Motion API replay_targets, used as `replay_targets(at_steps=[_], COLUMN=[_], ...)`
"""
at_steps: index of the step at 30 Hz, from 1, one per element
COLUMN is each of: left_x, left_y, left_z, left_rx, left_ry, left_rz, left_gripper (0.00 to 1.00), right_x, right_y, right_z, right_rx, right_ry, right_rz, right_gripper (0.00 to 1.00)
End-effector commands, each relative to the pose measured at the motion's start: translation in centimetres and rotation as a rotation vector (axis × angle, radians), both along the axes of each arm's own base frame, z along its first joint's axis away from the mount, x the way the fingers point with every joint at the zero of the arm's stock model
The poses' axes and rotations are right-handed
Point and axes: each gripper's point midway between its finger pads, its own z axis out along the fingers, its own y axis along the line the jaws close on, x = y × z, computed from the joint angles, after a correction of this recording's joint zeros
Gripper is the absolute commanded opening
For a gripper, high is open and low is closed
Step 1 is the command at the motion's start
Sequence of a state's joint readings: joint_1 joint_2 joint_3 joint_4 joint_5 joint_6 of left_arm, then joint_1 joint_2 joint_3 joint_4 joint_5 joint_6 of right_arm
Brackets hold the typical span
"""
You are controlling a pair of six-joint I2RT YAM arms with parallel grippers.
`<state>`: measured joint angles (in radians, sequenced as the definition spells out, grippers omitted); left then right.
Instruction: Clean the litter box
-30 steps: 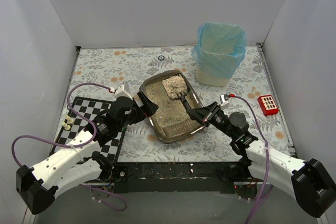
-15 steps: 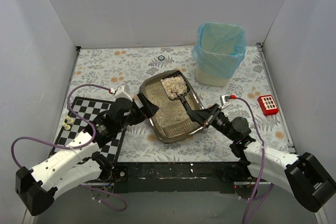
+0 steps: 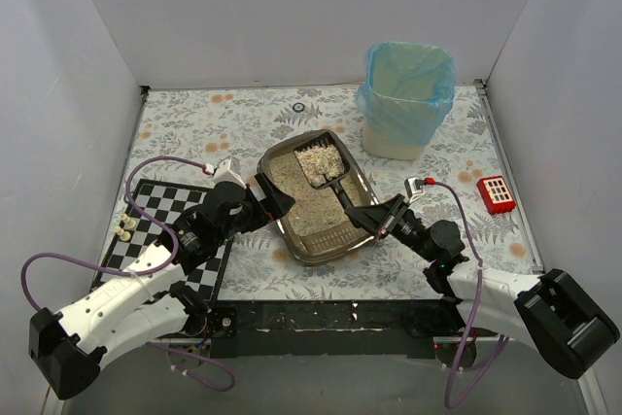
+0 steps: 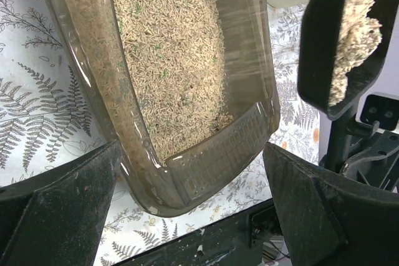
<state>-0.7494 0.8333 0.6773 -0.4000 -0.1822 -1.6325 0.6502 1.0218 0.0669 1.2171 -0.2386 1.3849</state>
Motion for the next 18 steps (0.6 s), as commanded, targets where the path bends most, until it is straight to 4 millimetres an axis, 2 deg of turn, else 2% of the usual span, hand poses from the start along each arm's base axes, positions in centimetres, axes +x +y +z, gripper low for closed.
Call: replay_targets(at_steps=[1,5,12,18], left_x=[0.0,0.0,0.1,0.2], left_y=[-0.3,-0.4,-0.3,-0.1], left_z=[0.2,0.2,-0.1,0.0], left_rx=[-0.013,-0.013,-0.007,-0.001], left_ry=[-0.006,-0.008,-0.003,-0.009], left_rz=[-0.009,-0.01,-0.005,0.0], left_gripper=[0.98,0.98,0.98,0.98], right_x=[-1.3,-1.3,-2.1,-1.7], right_y=[-0.2,0.0,0.0,0.4], right_z=[4.4,4.3,5.5,4.8], right_rx=[0.117,0.124,0.177,0.163], right_ry=[-0.16,-0.16,-0.228,-0.203], right_rz=[0.033,0.051,0.085,0.094], right_gripper=[0.01,0.01,0.01,0.01])
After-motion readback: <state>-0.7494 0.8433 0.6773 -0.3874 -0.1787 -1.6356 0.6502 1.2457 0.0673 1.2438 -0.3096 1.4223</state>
